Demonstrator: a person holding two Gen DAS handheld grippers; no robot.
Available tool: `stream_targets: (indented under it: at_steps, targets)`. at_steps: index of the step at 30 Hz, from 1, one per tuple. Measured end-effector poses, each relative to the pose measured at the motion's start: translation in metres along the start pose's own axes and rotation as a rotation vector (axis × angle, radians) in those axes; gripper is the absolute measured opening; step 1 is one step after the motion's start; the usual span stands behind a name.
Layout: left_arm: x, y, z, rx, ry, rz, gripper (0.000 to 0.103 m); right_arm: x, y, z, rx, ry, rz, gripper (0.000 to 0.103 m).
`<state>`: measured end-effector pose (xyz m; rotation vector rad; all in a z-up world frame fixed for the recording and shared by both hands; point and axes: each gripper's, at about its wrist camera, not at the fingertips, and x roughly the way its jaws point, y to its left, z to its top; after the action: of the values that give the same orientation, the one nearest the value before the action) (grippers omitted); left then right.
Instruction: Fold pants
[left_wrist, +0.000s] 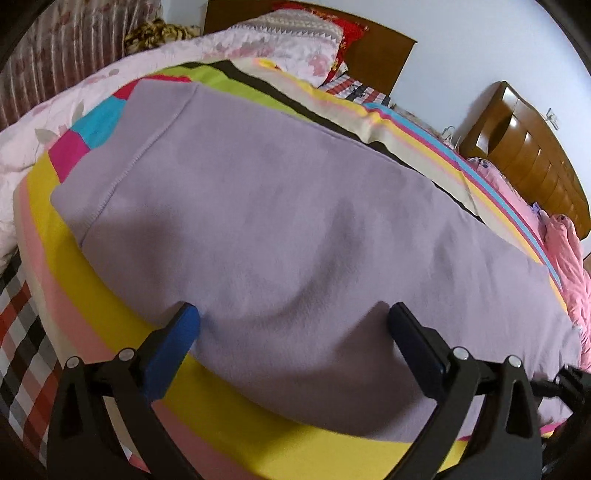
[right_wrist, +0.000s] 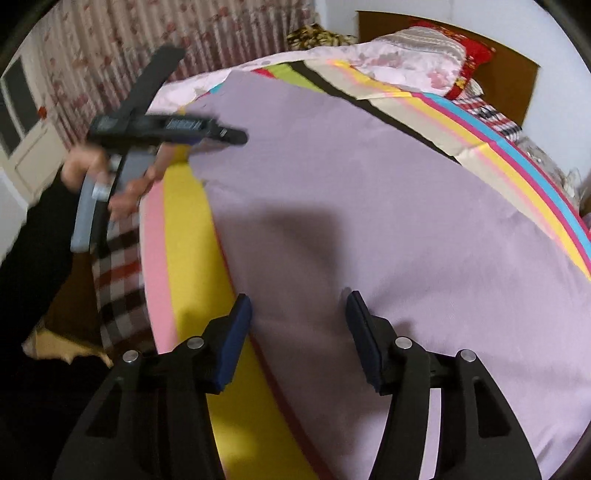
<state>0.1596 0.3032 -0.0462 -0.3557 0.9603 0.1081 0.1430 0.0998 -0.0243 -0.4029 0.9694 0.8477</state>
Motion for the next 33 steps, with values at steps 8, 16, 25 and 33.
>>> stream_targets:
  at_steps: [8,16,25,33]
  targets:
    - [0.003,-0.01,0.009,0.001,-0.019,0.094,0.102,-0.005,0.02,0.05,-0.036,-0.135,0.128,0.055]
    - [0.007,-0.008,0.021,0.053,-0.013,0.088,0.102,0.028,0.031,0.039,-0.078,-0.047,0.297,0.056]
    - [0.015,-0.013,0.035,0.026,-0.055,0.163,0.102,0.02,0.018,0.025,0.024,-0.054,0.345,0.056]
    - [-0.037,-0.001,0.026,0.057,-0.261,0.302,0.101,-0.02,-0.001,0.013,0.037,-0.18,0.197,0.055]
